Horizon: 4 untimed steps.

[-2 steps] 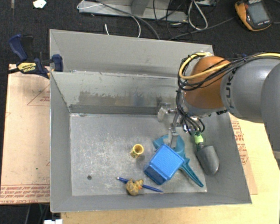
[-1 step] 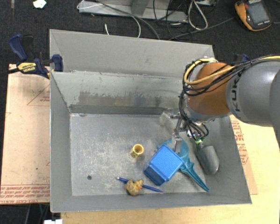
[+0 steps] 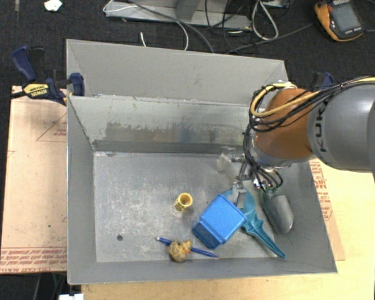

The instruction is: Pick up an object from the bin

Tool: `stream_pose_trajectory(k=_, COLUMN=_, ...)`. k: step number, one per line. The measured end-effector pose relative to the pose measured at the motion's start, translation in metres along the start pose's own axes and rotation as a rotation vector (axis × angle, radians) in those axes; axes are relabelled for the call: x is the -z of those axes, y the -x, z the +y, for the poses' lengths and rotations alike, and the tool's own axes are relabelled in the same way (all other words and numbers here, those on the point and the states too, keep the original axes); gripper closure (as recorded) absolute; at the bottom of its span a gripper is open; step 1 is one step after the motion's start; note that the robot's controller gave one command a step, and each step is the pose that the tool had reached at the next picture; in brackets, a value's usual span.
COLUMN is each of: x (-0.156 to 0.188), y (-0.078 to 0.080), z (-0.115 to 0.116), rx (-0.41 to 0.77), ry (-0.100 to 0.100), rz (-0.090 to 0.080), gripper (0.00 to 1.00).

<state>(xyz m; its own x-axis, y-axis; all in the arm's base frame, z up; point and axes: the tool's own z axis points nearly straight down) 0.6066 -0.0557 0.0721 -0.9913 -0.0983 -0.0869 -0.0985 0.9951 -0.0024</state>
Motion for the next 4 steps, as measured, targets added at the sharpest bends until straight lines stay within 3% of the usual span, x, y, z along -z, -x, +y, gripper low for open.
stream_pose_trajectory(k=1, x=-0.001, y=0.000, z=0.015, rx=-0.089, ry=0.000, rz=-0.003, gripper=0.00)
stream_pose_trajectory(k=2, x=-0.001, y=0.001, z=0.021, rx=-0.078, ry=0.000, rz=-0.004, gripper=0.00)
stream_pose_trajectory(k=3, x=-0.002, y=-0.001, z=0.038, rx=-0.233, ry=0.001, rz=-0.005, gripper=0.00)
stream_pose_trajectory(k=4, x=0.000, y=-0.014, z=0.058, rx=-0.363, ry=0.001, rz=-0.008, gripper=1.00)
